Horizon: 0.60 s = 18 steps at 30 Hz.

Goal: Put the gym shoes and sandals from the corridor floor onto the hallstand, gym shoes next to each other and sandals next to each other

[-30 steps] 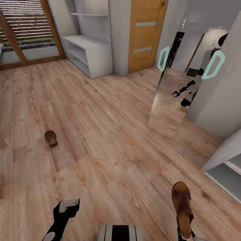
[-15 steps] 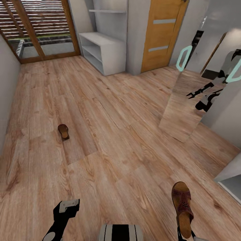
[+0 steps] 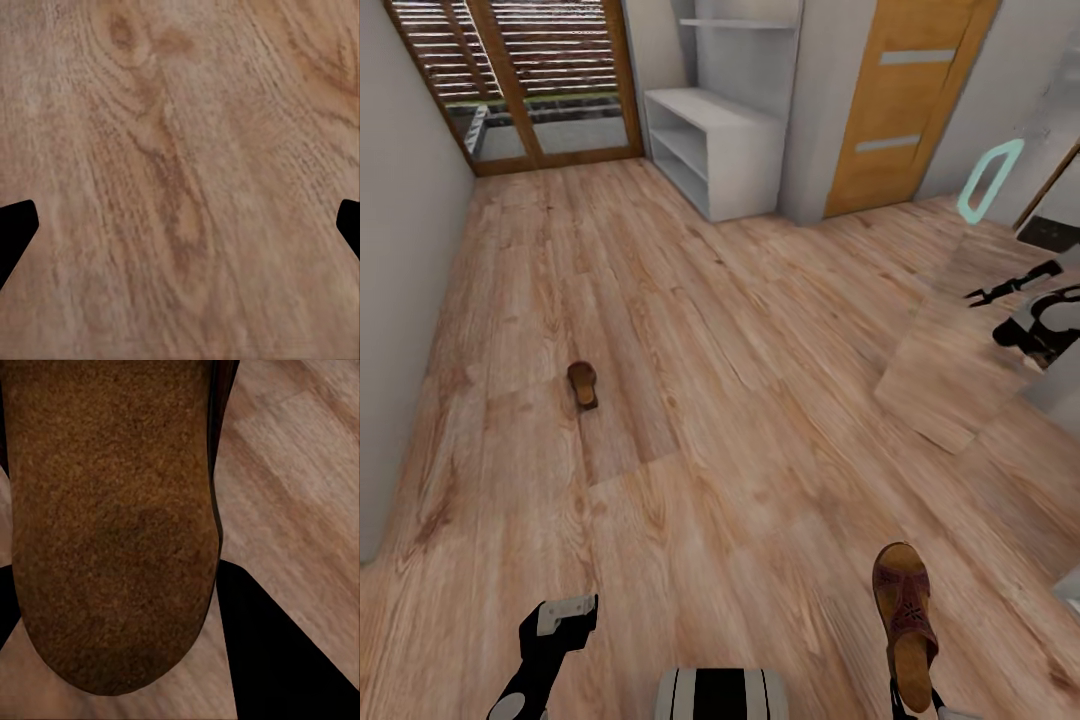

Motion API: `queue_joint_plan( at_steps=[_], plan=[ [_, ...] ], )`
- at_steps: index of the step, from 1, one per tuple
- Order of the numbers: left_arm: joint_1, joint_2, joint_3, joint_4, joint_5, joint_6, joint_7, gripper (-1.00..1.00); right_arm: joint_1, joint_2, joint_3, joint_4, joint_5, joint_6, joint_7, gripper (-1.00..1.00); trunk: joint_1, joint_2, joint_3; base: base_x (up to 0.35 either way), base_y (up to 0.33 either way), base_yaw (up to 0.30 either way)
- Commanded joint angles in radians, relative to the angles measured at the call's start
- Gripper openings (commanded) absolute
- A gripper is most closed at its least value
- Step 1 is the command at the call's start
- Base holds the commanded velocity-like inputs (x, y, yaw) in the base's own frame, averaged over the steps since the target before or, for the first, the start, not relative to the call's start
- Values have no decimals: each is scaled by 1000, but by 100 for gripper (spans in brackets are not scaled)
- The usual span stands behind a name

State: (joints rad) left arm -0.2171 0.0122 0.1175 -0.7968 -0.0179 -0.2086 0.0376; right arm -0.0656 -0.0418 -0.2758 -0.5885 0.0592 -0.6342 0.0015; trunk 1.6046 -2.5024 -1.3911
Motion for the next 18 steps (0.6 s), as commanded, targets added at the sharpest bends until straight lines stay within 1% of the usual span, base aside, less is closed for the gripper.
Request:
queue_joint_plan(
  at_steps=[1,16,18],
  plan=[
    [0,0,-1,1,-2,-3,4,100,0,0,-3,0,3,-2,2,-100,0,0,-2,303,-53,233],
    [0,0,-1,1,-2,-3,4,100,0,0,-3,0,4,-3,2,-100,0,0,-15,329,-70,233],
    [0,0,-1,1,-2,-3,4,100,0,-1,-3,-1,4,-4,2,-100,0,0,-17,334,-72,163]
  ],
)
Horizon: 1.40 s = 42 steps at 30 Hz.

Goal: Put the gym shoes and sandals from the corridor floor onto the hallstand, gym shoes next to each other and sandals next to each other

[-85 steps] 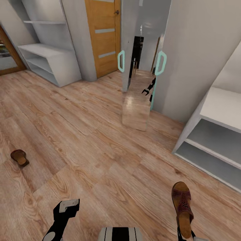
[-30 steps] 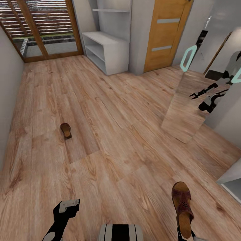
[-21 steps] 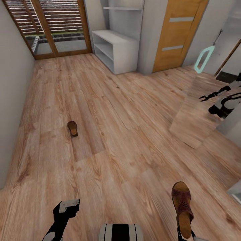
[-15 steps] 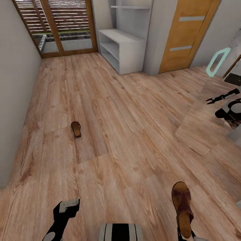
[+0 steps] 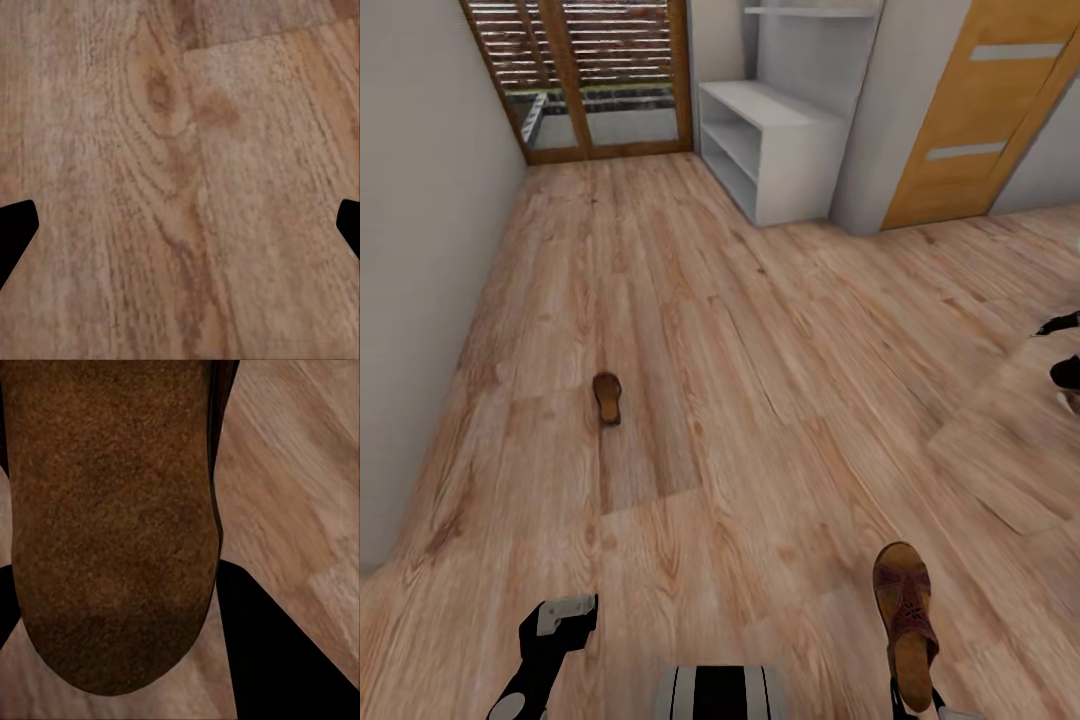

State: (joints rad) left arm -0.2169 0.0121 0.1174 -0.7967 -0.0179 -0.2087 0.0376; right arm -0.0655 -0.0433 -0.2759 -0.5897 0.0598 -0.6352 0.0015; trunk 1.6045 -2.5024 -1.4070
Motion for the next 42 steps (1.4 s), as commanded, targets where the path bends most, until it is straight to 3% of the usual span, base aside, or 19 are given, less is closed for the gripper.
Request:
queue_joint_plan(
  at_steps=[1,25,42],
  plan=[
    [0,0,-1,1,-2,-3,4,100,0,-1,-3,1,3,-3,2,-100,0,0,-1,334,-72,92],
    [0,0,-1,1,-2,-3,4,100,0,2,-3,-5,0,-4,2,-100,0,0,-2,334,-72,11],
    [0,0,-1,1,-2,-3,4,100,0,2,-3,-2,1,-4,1,-100,0,0,-2,298,-132,251]
  ],
)
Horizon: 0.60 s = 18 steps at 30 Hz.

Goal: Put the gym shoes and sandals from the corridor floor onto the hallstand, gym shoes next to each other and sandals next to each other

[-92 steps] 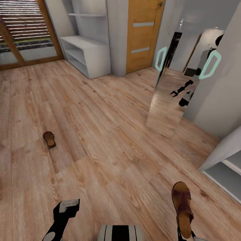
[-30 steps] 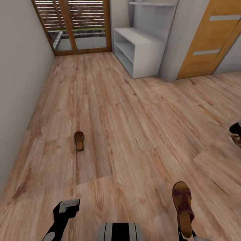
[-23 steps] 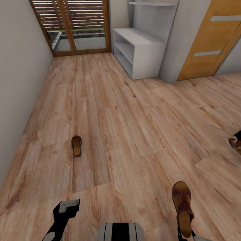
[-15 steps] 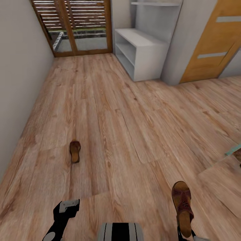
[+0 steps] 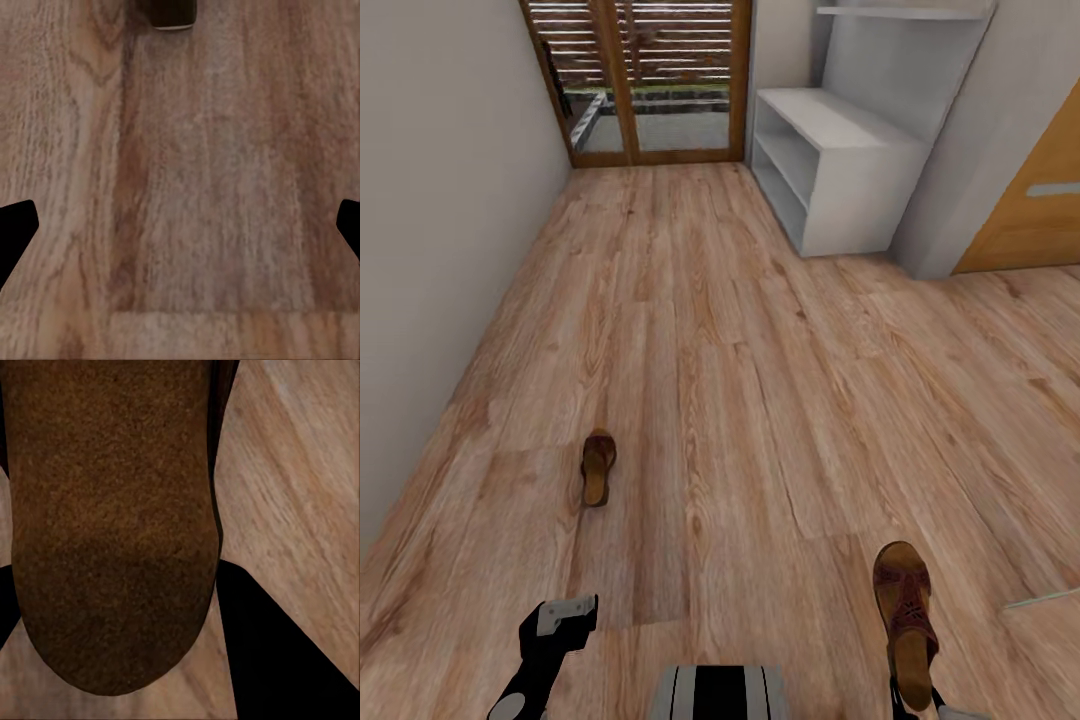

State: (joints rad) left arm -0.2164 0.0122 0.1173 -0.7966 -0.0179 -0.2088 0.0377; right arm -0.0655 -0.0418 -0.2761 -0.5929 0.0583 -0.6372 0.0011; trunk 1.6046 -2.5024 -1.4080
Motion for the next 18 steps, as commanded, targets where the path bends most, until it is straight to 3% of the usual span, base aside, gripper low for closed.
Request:
queue_joint_plan(
  at_steps=[1,10,18],
  plan=[
    [-1,0,-1,0,-2,-3,4,100,0,0,-3,1,3,-3,1,-100,0,0,-1,278,-163,277],
    [0,0,0,0,-1,-3,4,100,0,0,-3,1,2,-3,2,-100,0,0,-1,285,-166,277],
    [-1,0,1,0,-2,-3,4,100,0,0,-4,-1,2,-3,1,-100,0,0,-1,331,-35,277]
  ],
)
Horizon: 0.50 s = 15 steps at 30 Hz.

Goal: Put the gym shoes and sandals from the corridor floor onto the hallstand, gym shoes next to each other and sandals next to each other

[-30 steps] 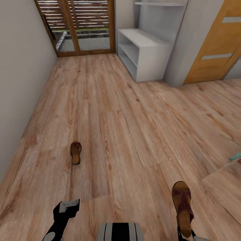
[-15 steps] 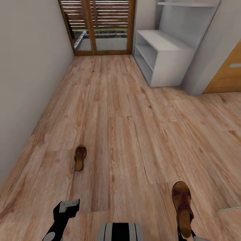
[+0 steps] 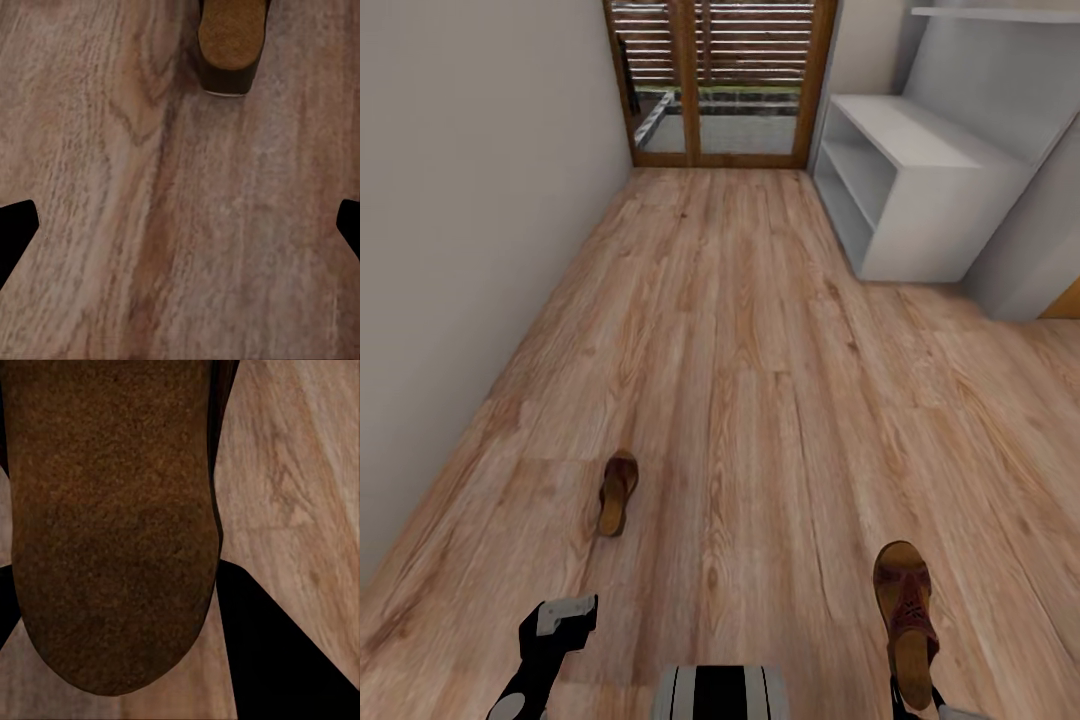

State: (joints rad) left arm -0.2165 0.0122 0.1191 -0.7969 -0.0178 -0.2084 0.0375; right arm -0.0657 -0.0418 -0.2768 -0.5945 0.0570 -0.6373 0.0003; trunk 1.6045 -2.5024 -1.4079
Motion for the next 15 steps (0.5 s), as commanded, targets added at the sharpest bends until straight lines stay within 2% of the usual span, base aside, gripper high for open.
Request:
queue_joint_plan(
  at_steps=[1,9,15],
  plan=[
    [-1,0,-1,1,-2,-3,4,100,0,0,-3,-1,3,-2,1,-100,0,0,-1,339,-4,277],
    [-1,0,-2,1,-2,-3,4,100,0,0,-3,-4,3,-7,2,-100,0,0,-1,326,-1,258],
    [-1,-1,-2,1,-2,-4,4,100,0,-5,-6,-11,3,-7,3,-100,0,0,-1,109,0,80]
  ],
)
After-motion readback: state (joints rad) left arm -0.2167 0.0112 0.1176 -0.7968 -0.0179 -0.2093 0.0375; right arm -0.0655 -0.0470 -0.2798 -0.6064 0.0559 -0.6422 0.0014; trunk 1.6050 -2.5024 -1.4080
